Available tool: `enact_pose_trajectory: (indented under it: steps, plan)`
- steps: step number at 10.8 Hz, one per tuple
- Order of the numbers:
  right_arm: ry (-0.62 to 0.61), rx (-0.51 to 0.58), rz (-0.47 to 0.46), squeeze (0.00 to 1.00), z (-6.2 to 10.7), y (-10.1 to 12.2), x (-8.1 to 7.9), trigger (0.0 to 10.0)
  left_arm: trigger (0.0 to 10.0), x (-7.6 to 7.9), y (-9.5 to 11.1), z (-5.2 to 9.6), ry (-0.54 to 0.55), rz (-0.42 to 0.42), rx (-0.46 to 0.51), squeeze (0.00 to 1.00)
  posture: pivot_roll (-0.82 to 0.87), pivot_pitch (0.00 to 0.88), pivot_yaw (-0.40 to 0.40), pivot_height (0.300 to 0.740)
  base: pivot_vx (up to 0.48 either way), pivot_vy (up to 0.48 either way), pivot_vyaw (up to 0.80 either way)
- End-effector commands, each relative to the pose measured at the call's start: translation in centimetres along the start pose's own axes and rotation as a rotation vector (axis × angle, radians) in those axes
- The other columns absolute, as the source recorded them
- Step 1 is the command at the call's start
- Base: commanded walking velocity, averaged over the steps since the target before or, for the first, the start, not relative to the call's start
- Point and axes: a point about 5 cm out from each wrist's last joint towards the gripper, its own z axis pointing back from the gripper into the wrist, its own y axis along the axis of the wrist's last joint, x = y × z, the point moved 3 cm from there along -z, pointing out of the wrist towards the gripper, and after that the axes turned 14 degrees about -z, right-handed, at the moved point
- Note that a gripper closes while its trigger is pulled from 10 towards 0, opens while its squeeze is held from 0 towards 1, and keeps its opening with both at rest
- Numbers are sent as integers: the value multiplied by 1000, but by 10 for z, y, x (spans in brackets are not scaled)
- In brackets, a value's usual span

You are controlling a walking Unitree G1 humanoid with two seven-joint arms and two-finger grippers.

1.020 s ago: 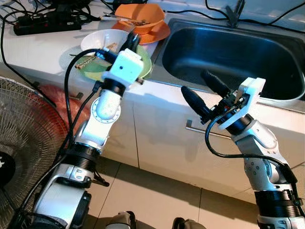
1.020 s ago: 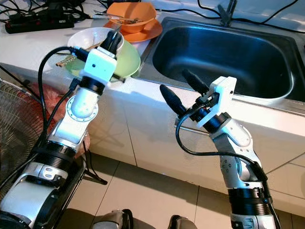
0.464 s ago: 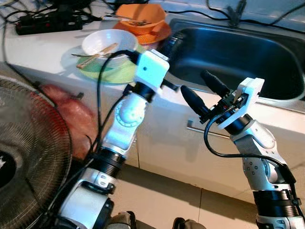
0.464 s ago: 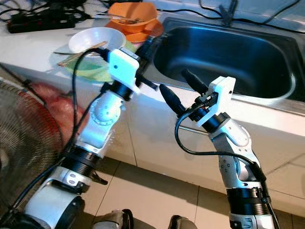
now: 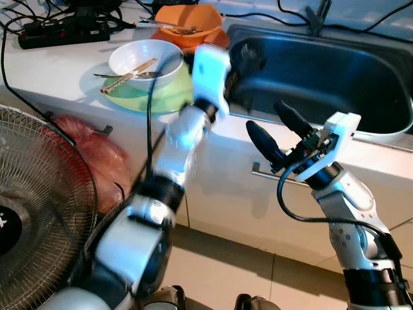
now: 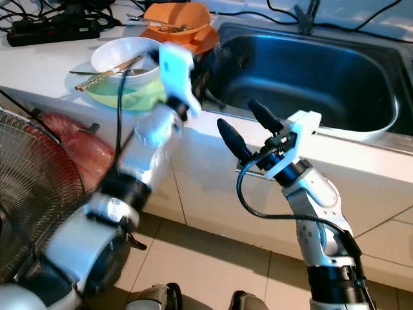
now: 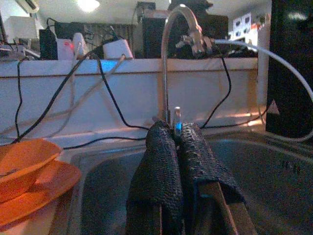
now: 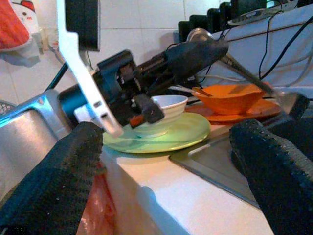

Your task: Kitchen organization

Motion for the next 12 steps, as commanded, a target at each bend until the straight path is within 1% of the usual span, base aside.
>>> enact_pose_trajectory:
  steps: [1,2,3,5,6,7,8,10,12]
  plan:
    - [2,1,9,0,2,2,-4,10000,10000,-2,1,-4,-12,16,-5,0,-45,177,51,740,0,0,0]
    - [-7,2,13,0,4,3,-4,10000,10000,-5,2,-7,-10,26,-9,0,-48,179,53,740,0,0,0]
    - [-35,-3,36,0,11,7,-1,10000,10000,-14,-1,-11,-10,60,-35,0,-71,192,59,740,0,0,0]
    - [-78,-16,81,0,21,16,9,10000,10000,-20,-7,-10,-26,45,-81,0,-80,199,60,740,0,0,0]
    - [-86,-22,92,0,24,20,10,10000,10000,-21,-10,-10,-33,55,-101,0,-87,203,60,740,0,0,0]
    - [-89,-24,100,0,25,22,11,10000,10000,-18,-13,-9,-47,70,-116,0,-94,208,61,740,0,0,0]
    - [-90,-26,104,0,26,23,10,10000,10000,-16,-17,-9,-49,102,-132,0,-99,208,62,740,0,0,0]
    - [-90,-30,98,0,29,22,5,10000,10000,-6,-22,-10,-46,152,-155,0,-114,215,70,740,0,0,0]
    - [-88,-34,89,0,30,20,1,10000,10000,0,-24,-11,-48,151,-174,0,-126,220,71,740,0,0,0]
